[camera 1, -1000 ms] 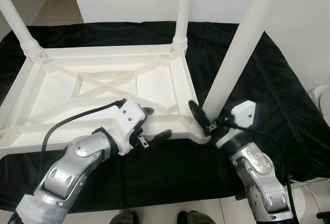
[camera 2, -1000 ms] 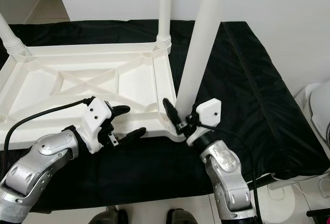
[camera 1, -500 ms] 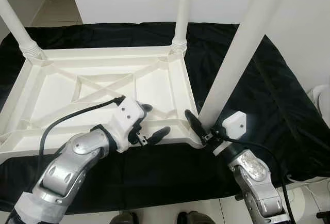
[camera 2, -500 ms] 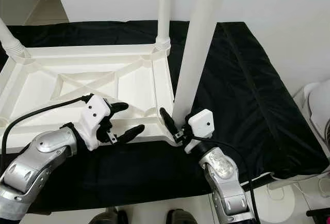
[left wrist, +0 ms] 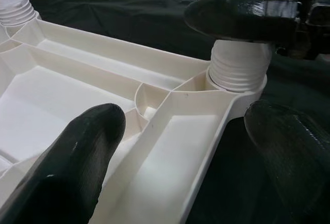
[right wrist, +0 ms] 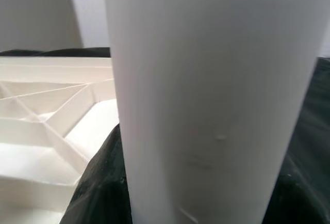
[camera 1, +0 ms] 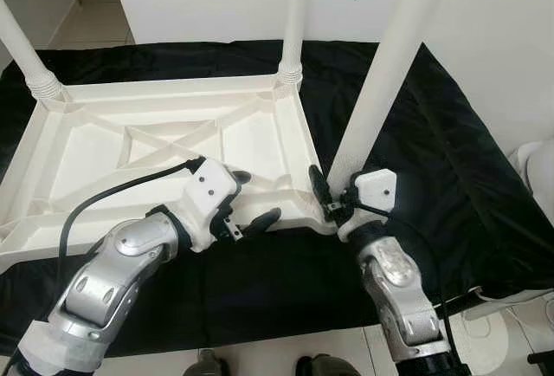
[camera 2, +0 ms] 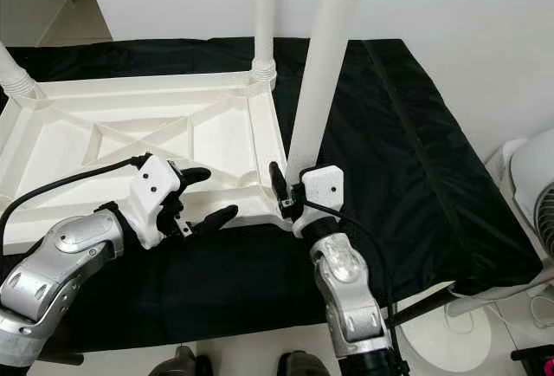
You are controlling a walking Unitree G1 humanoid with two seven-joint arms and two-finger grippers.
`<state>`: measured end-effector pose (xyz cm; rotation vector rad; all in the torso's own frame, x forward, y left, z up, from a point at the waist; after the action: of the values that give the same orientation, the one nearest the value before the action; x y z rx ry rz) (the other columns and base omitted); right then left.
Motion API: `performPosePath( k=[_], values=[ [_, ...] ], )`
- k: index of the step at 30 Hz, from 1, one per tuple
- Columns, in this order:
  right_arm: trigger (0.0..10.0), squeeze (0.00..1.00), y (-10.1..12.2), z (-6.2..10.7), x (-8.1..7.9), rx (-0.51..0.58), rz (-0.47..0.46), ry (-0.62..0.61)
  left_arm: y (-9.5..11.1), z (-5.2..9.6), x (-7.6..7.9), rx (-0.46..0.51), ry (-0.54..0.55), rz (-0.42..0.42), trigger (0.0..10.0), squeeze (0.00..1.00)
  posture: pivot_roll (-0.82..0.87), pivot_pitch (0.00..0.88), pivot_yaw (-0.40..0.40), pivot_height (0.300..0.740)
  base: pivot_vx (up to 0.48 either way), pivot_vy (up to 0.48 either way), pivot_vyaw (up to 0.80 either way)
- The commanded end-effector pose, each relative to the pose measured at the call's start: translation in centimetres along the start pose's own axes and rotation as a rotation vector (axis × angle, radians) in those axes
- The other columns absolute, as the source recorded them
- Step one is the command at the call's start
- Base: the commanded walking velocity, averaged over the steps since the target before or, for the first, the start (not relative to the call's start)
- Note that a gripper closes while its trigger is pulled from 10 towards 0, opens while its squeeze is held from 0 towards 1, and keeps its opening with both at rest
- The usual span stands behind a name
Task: Building children table
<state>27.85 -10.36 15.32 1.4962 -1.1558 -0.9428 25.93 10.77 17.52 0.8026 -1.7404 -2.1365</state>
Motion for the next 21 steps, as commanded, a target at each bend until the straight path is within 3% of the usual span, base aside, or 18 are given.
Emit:
performPosePath(
  k=[1, 8, 16, 17, 18, 21],
  values=[
    [10.0, 0.0, -2.6, 0.5, 1.1, -0.129, -0.031, -0.111, 0.4, 0.1, 0.0, 0.006, -0.019, -0.018, 10.0, 0.0, -0.03, 0.131, 0.02, 0.74, 0.0, 0.0, 0.0],
    [10.0, 0.0, -2.4, -0.6, 1.7, -0.112, -0.006, -0.323, 0.6, 0.1, -0.2, 0.008, -0.012, -0.022, 10.0, 0.0, -0.02, 0.128, 0.016, 0.74, 0.0, 0.0, 0.0],
    [10.0, 0.0, -2.6, -0.6, 1.2, -0.111, -0.007, -0.284, 0.6, 0.1, -0.1, 0.009, -0.007, -0.021, 10.0, 0.0, -0.02, 0.128, 0.005, 0.74, 0.0, 0.0, 0.0],
    [10.0, 0.41, -2.5, -0.6, 1.1, -0.096, -0.046, -0.253, 0.6, 0.1, 0.0, 0.01, -0.006, -0.019, 10.0, 0.0, -0.02, 0.127, 0.003, 0.74, 0.0, 0.0, 0.0],
    [10.0, 1.0, -2.3, -0.5, 1.1, -0.08, -0.069, -0.224, 0.6, 0.1, 0.0, 0.01, -0.006, -0.019, 10.0, 0.0, -0.02, 0.127, 0.003, 0.74, 0.0, 0.0, 0.0],
    [10.0, 1.0, -1.8, -0.5, 1.3, -0.03, -0.1, -0.16, 0.6, 0.0, 0.2, 0.013, -0.007, -0.016, 10.0, 0.0, -0.02, 0.125, 0.002, 0.74, 0.0, 0.0, 0.0]
  ],
)
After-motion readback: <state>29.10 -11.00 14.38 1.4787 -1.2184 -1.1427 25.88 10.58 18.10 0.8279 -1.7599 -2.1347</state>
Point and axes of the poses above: a point about 5 cm out from each wrist's last joint towards the gripper, its own z axis pointing back from the gripper into the wrist, its own y axis along the axis of the wrist's last joint, x = y × z, the point moved 1 cm from there along -z, pointing out of the wrist towards the gripper, and after that the axes turned 1 degree about -z, right-handed, at the moved point
